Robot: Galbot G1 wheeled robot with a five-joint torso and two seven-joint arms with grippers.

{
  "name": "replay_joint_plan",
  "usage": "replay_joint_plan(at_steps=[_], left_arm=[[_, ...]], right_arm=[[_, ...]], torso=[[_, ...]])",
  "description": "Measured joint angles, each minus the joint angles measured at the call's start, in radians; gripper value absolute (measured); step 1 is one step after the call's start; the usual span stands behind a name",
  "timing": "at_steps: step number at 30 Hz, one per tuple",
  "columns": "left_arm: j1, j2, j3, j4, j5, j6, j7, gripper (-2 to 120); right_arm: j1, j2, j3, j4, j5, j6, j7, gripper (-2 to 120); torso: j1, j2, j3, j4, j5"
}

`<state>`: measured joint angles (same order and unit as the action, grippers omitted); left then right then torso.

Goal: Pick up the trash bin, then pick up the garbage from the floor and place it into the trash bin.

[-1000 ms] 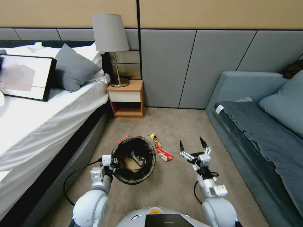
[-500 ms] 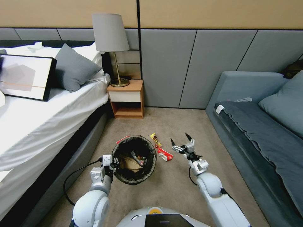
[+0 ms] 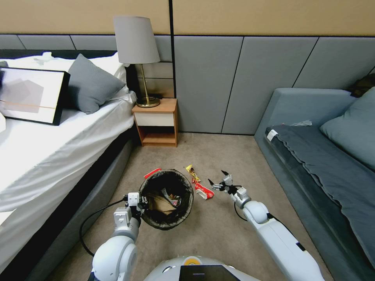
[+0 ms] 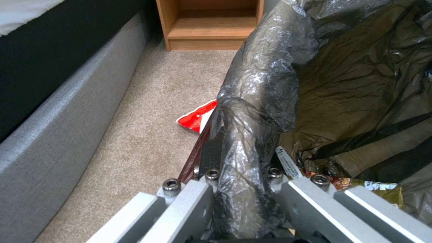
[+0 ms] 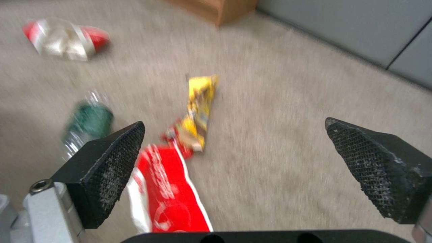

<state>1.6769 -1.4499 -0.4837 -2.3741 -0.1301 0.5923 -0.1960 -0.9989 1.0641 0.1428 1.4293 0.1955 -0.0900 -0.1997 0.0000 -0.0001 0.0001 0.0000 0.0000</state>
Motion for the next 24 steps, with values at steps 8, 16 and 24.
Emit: replay_joint_plan(at_steps=[8,16,24], left_arm=[[0.011,-0.004,-0.003,0.005,0.007,-0.002,-0.005,0],[0.01,-0.006,0.001,0.008,0.009,-0.003,-0.007,0],[0.014,-0.013,0.004,0.009,0.016,-0.005,-0.008,0]], right_arm=[[0.084,0.043,-0.033,-0.122,-0.038,0.002,-0.089,100],[0.135,0.107,-0.047,-0.221,-0.063,0.044,-0.132,100],[0.173,0.153,-0.083,-0.29,-0.073,0.055,-0.13,100]], torso=[[0.0,0.0,0.0,0.0001,-0.0001],[0.0,0.0,0.0,0.0001,-0.0001],[0.0,0.0,0.0,0.0,-0.0002]])
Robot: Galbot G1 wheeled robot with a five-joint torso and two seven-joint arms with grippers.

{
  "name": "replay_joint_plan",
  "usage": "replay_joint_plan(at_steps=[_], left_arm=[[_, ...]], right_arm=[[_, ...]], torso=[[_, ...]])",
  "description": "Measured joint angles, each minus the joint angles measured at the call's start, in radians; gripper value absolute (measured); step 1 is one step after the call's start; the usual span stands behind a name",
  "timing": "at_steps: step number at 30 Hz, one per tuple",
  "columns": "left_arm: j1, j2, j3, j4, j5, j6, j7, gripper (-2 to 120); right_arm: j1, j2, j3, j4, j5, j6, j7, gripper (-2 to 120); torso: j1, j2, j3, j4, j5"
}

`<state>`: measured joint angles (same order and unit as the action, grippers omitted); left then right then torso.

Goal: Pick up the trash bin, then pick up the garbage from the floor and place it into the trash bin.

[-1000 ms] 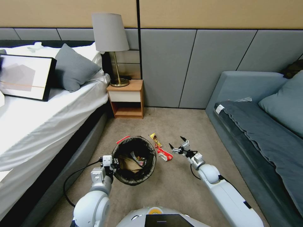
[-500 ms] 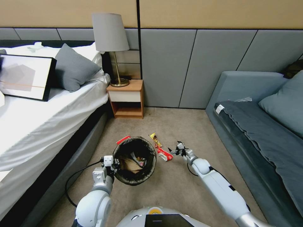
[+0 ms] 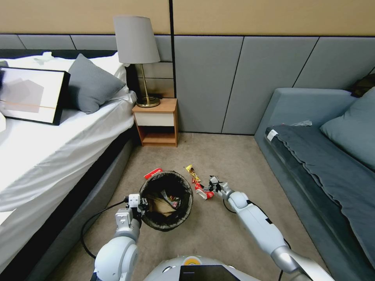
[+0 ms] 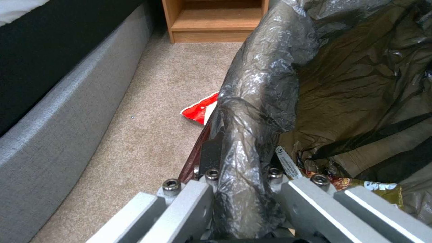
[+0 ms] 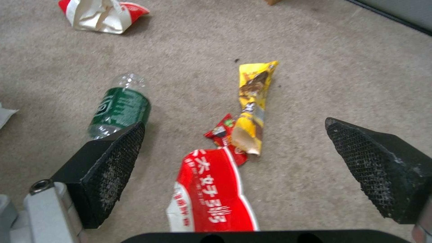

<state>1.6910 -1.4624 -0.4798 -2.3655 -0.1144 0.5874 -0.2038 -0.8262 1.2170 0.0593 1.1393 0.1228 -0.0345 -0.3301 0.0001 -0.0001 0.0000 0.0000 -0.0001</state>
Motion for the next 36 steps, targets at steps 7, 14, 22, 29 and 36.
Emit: replay_joint_plan(at_steps=[7,14,22,29,36], left_arm=[[0.006,-0.005,-0.001,-0.001,0.002,-0.005,0.0,0],[0.018,-0.003,0.003,-0.006,0.011,-0.006,0.001,0],[0.021,-0.006,0.009,-0.004,0.017,-0.008,0.001,0],[0.02,-0.009,0.015,0.003,0.023,-0.01,0.001,0],[0.021,-0.009,0.015,0.005,0.025,-0.012,0.001,0]], right_arm=[[0.007,0.019,0.002,-0.052,-0.015,0.014,0.002,100],[0.019,0.042,0.018,-0.114,-0.036,0.024,0.001,100],[0.035,0.066,0.031,-0.191,-0.051,0.029,0.005,100],[0.045,0.095,0.028,-0.22,-0.051,0.015,0.015,100],[0.053,0.122,0.029,-0.255,-0.07,0.013,0.02,100]], torso=[[0.0,0.0,0.0,-0.0002,0.0],[0.0,0.0,0.0,0.0,0.0001],[0.0,0.0,0.0,-0.0001,0.0001],[0.0,0.0,0.0,-0.0001,0.0],[0.0,0.0,0.0,0.0,0.0001]])
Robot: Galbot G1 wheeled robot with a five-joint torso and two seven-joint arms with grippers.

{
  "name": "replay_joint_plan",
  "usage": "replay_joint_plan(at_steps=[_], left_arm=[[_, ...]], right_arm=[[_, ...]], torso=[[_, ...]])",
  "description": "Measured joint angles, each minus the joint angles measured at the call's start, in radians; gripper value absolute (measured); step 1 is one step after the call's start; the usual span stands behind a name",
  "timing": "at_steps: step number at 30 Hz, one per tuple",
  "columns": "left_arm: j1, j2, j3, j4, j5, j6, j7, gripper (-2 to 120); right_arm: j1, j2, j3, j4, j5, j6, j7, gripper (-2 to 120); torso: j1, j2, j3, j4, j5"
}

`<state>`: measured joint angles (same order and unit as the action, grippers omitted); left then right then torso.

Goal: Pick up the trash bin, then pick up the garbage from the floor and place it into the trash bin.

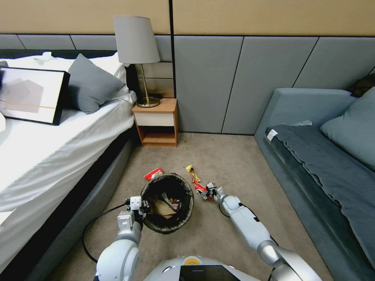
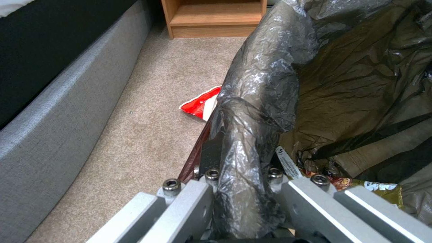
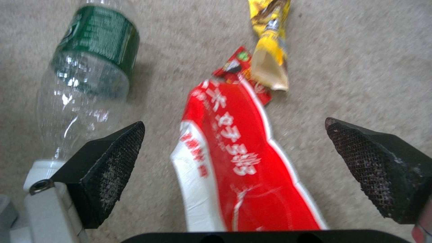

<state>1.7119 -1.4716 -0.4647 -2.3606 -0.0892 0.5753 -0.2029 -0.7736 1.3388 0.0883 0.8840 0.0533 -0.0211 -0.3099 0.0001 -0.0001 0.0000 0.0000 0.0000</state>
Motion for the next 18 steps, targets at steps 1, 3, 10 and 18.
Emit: replay_joint_plan(at_steps=[1,3,10,18], left_arm=[[0.0,0.0,0.0,0.0,0.0,0.0,0.0,0],[-0.001,-0.001,0.0,0.002,0.001,-0.002,0.0,0],[-0.004,-0.001,0.003,0.003,0.003,-0.003,0.001,0],[-0.013,0.001,0.003,0.01,0.003,-0.004,0.002,0]], right_arm=[[0.0,0.003,0.001,-0.004,-0.003,0.0,0.0,100],[-0.003,0.01,0.007,-0.017,-0.012,0.005,0.001,100],[-0.014,0.014,0.024,-0.046,-0.024,0.028,0.0,83],[-0.034,0.014,0.047,-0.064,-0.027,0.06,0.0,52]], torso=[[0.0,0.0,0.0,0.0,-0.0001],[0.0,0.0,0.0,0.0,-0.0001],[0.0,0.0,0.0,-0.0001,0.0001],[0.0,0.0,0.0,-0.0001,0.0]])
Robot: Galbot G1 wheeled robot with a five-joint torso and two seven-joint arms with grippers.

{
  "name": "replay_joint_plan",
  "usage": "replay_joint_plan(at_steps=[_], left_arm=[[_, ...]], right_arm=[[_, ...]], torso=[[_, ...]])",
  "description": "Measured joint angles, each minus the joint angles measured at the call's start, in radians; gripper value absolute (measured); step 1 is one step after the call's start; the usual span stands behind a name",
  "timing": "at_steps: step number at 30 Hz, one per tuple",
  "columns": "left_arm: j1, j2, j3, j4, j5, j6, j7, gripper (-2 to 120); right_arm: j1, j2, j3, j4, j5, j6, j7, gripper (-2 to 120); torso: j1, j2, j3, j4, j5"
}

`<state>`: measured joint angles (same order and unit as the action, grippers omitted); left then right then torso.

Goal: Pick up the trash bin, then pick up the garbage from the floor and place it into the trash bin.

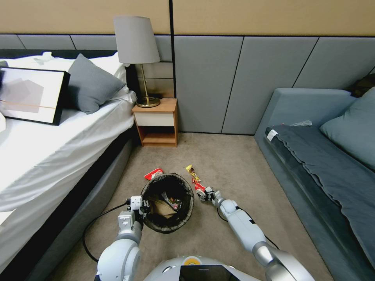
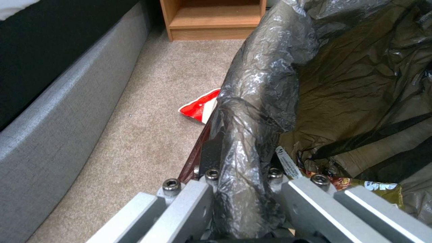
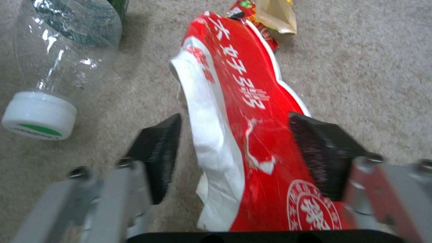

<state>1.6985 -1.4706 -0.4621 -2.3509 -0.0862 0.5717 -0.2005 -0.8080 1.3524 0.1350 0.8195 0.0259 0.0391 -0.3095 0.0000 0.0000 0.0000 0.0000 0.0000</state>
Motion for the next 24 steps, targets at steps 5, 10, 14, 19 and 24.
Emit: replay_joint_plan(at_steps=[5,10,14,19,24], left_arm=[[-0.001,0.002,0.001,0.003,0.002,-0.001,0.004,0],[-0.005,0.005,0.004,0.006,0.002,-0.001,0.004,0],[-0.006,0.006,0.005,0.007,0.003,0.0,0.004,0],[-0.007,0.006,0.006,0.008,0.004,0.002,0.004,0],[-0.008,0.007,0.006,0.008,0.006,0.002,0.007,0]], right_arm=[[-0.009,-0.003,0.005,0.01,0.002,0.005,0.0,37],[-0.013,-0.004,0.007,0.02,0.005,0.016,-0.002,17],[-0.016,-0.006,0.007,0.029,0.007,0.024,-0.003,4],[-0.026,-0.008,0.007,0.047,0.014,0.033,0.001,0],[-0.046,-0.014,0.007,0.08,0.023,0.042,0.02,0]], torso=[[0.0,0.0,0.0,0.0,0.0],[0.0,0.0,0.0,0.0,-0.0001],[0.0,0.0,0.0,0.0,-0.0001],[0.0,0.0,0.0,0.0,0.0],[0.0,0.0,0.0,0.0,0.0]])
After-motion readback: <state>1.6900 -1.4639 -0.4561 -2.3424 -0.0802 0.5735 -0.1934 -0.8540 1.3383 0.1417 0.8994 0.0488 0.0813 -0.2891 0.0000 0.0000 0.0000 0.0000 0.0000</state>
